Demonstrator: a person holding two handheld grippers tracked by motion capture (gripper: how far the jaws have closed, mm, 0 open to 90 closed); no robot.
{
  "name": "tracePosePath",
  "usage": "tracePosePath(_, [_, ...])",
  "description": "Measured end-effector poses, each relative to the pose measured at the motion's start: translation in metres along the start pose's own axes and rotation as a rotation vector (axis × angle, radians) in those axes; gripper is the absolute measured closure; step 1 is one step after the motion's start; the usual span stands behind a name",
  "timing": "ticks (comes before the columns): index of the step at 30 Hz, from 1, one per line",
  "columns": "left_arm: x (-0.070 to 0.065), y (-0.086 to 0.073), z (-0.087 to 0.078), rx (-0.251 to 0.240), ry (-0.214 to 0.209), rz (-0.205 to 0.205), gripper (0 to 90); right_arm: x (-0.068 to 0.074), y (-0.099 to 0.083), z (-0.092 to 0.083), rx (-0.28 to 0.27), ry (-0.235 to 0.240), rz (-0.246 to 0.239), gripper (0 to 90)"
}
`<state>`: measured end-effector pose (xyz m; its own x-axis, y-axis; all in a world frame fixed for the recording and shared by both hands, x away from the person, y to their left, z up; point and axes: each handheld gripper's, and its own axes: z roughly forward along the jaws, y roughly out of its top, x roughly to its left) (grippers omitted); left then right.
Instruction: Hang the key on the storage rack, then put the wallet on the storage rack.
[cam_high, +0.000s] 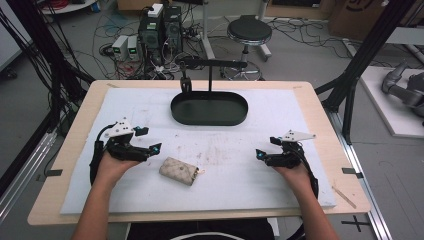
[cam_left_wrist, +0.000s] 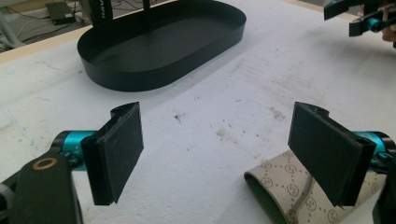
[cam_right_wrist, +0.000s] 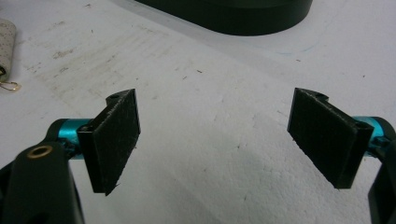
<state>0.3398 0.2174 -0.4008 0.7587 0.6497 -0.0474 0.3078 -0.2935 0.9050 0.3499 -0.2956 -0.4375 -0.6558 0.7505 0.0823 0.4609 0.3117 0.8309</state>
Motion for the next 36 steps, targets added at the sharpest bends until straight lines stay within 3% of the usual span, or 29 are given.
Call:
tracePosePath(6, [0.001,-0.007,-0.004,0.005,-0.029,0.005,16.9,-0.001,0.0,-0.003,-0.018,-0.006,0.003,17.2])
tracePosePath(10, [0.004,-0.011,-0.011,-0.016,-0.017,-0.007,16.6,-0.001,0.0,-0.002,-0.017,-0.003,0.004,17.3])
tracePosePath(14, [0.005,-0.012,-0.012,0.006,0.008,0.005,16.6,-0.002,0.0,-0.002,-0.016,0.001,0.007,17.2])
tracePosePath(20, [0.008,-0.013,-0.013,0.013,0.011,0.001,16.6,-0.002,0.0,-0.002,-0.025,0.008,-0.002,17.2])
tracePosePath(25, [0.009,-0.013,-0.019,-0.01,0.011,0.0,16.5,0.0,0.0,-0.002,-0.029,0.007,0.001,17.2])
tracePosePath(36, [0.01,-0.024,-0.037,-0.02,0.045,-0.02,16.6,0.019,0.016,0.008,-0.044,0.065,-0.036,17.3])
